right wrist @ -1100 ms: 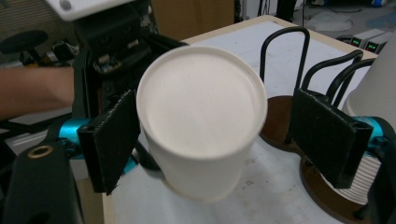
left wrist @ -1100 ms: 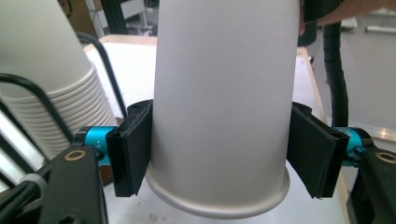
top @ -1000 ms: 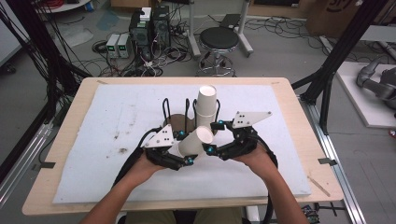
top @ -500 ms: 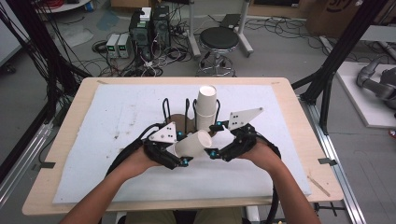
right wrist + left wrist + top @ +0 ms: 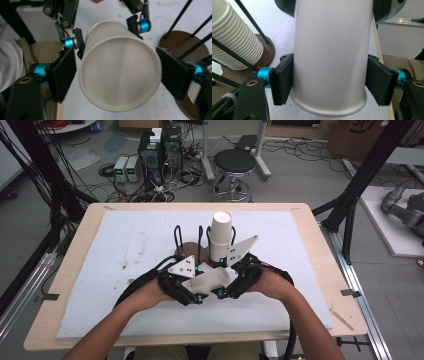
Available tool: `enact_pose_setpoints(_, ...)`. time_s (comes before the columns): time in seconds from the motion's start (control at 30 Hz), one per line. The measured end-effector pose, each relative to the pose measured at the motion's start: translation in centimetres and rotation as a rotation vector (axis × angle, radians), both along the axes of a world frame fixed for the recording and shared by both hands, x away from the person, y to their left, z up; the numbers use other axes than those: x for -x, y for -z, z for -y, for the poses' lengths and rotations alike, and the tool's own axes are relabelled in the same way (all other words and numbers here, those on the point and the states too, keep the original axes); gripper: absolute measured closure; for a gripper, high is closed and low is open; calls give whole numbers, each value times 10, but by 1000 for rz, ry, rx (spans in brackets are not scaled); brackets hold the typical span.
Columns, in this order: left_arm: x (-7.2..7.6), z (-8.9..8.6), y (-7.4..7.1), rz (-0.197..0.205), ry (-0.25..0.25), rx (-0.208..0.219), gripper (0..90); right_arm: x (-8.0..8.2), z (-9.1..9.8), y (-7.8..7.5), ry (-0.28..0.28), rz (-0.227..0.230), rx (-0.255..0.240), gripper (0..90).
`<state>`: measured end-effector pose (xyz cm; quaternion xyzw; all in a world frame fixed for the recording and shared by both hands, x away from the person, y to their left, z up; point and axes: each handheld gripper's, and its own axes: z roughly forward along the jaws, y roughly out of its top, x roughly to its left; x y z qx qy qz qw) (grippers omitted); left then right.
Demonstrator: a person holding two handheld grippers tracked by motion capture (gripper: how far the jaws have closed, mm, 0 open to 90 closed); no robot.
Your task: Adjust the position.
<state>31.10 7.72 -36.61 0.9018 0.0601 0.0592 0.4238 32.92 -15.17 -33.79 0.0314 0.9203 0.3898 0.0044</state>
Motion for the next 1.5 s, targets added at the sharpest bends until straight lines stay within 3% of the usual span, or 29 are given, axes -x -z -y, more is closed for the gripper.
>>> enact_pose_setpoints(0.37,0,6,4,-32,41,-41,291,1,-4,4,-45,-8,46,331)
enact_pose_setpoints(0.47,1,6,4,-33,45,-42,282,1,-3,4,-53,-9,50,335)
enact_pose_setpoints(0.57,1,5,6,-37,39,-8,262,1,-2,4,-55,-10,47,334)
enact_pose_setpoints(0.63,2,2,9,-48,10,48,191,3,0,3,-44,-11,40,333)
enact_pose_setpoints(0.7,3,-2,12,-45,-4,95,181,3,2,3,-42,-10,26,333)
enact_pose_setpoints(0.77,4,-10,16,-45,-23,162,182,3,4,3,-32,-11,23,333)
enact_pose_setpoints(0.8,4,-10,16,-45,-23,162,182,3,5,4,-25,-15,18,333)
enact_pose_setpoints(0.97,7,-25,24,-48,-55,279,182,3,14,3,3,-24,-22,333)
enact_pose_setpoints(1.0,7,-25,24,-48,-55,279,182,2,16,4,6,-23,-30,333)
enact_pose_setpoints(1.03,8,-31,25,-45,-76,323,182,2,19,4,17,-21,-35,333)
enact_pose_setpoints(1.1,8,-37,27,-47,-91,369,182,3,24,5,36,-29,-54,333)
enact_pose_setpoints(1.13,8,-37,27,-47,-91,369,182,3,27,6,42,-32,-64,333)
enact_pose_setpoints(1.2,8,-44,27,-58,-112,436,179,3,31,7,59,-33,-84,333)
enact_pose_setpoints(1.23,8,-44,27,-58,-112,436,179,4,33,8,63,-32,-97,333)
enact_pose_setpoints(1.27,8,-46,27,-58,-119,456,179,4,33,8,63,-32,-97,333)
enact_pose_setpoints(1.3,9,-47,27,-65,-120,495,177,5,36,9,73,-35,-131,333)
enact_pose_setpoints(1.33,9,-47,27,-65,-120,495,177,5,36,9,73,-35,-131,333)
enact_pose_setpoints(1.4,10,-49,25,-59,-116,535,176,8,41,12,88,-41,-185,333)
enact_pose_setpoints(1.5,11,-49,25,-57,-113,556,176,8,44,14,98,-40,-209,333)
